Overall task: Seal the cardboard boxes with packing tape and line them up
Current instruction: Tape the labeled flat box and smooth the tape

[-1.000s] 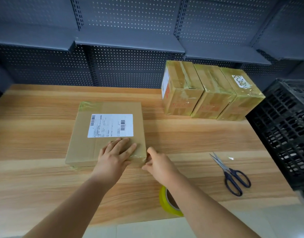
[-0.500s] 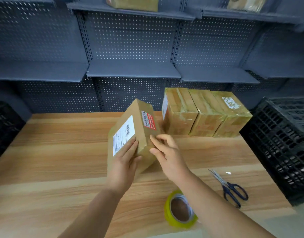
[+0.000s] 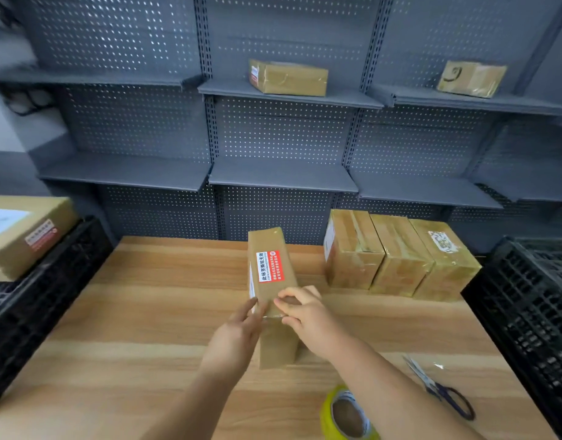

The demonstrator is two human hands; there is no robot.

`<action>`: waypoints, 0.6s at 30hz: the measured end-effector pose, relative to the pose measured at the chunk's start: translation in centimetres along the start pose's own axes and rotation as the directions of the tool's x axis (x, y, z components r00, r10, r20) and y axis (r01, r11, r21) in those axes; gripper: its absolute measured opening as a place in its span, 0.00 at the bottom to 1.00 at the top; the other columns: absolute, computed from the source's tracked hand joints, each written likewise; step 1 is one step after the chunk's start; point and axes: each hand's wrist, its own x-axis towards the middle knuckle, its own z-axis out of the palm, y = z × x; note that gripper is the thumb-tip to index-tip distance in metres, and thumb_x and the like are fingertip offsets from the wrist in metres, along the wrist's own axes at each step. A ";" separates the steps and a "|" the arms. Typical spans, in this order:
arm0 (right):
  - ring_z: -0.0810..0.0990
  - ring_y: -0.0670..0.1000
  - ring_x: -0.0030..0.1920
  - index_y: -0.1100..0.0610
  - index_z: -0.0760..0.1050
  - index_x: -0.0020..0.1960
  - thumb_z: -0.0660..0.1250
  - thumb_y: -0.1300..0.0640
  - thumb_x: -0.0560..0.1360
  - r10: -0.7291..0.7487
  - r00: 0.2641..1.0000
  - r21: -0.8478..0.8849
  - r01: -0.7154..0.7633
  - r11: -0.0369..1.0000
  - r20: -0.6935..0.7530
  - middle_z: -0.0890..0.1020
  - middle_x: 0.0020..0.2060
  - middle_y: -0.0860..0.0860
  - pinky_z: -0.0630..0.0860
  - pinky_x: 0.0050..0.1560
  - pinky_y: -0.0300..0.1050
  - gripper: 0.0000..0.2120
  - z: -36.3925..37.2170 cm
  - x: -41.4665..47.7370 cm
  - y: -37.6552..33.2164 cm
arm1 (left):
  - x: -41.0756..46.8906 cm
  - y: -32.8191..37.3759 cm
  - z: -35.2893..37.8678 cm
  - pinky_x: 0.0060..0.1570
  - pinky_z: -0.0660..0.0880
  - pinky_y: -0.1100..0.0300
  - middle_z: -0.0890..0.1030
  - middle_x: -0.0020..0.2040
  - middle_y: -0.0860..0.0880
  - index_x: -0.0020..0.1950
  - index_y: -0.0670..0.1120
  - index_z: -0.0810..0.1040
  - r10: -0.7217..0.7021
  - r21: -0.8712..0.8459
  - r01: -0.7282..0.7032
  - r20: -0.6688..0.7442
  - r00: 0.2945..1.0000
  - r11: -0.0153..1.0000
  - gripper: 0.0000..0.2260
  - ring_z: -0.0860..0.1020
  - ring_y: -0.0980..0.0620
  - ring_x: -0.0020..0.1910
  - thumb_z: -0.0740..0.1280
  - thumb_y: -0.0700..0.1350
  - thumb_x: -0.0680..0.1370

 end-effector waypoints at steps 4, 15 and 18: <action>0.63 0.29 0.59 0.45 0.75 0.68 0.66 0.49 0.79 0.032 0.999 -0.090 -0.031 0.996 0.010 0.69 0.65 0.44 0.63 0.72 0.40 0.18 -0.1 -0.1 0.6 | 0.5 1.1 0.1 0.40 0.82 0.50 0.79 0.65 0.47 0.68 0.57 0.72 0.038 0.110 -0.039 0.013 0.999 0.993 0.17 0.84 0.41 0.49 0.66 0.46 0.79; 0.55 0.40 0.76 0.46 0.59 0.78 0.64 0.56 0.81 0.055 0.998 0.008 -0.055 0.998 0.019 0.44 0.77 0.35 0.50 0.73 0.33 0.28 0.7 -0.1 2.8 | 1.8 1.8 0.9 0.49 0.76 0.64 0.82 0.60 0.49 0.69 0.50 0.76 -0.089 0.073 0.087 0.022 0.996 0.994 0.18 0.82 0.50 0.53 0.67 0.48 0.78; 0.60 0.40 0.75 0.46 0.59 0.78 0.62 0.54 0.82 0.042 0.999 0.029 -0.042 0.999 0.004 0.43 0.76 0.33 0.56 0.70 0.32 0.26 0.9 0.4 3.1 | 2.1 1.7 1.6 0.58 0.64 0.74 0.74 0.70 0.48 0.74 0.53 0.68 -0.133 0.037 0.131 0.027 0.991 0.991 0.21 0.75 0.52 0.67 0.65 0.44 0.81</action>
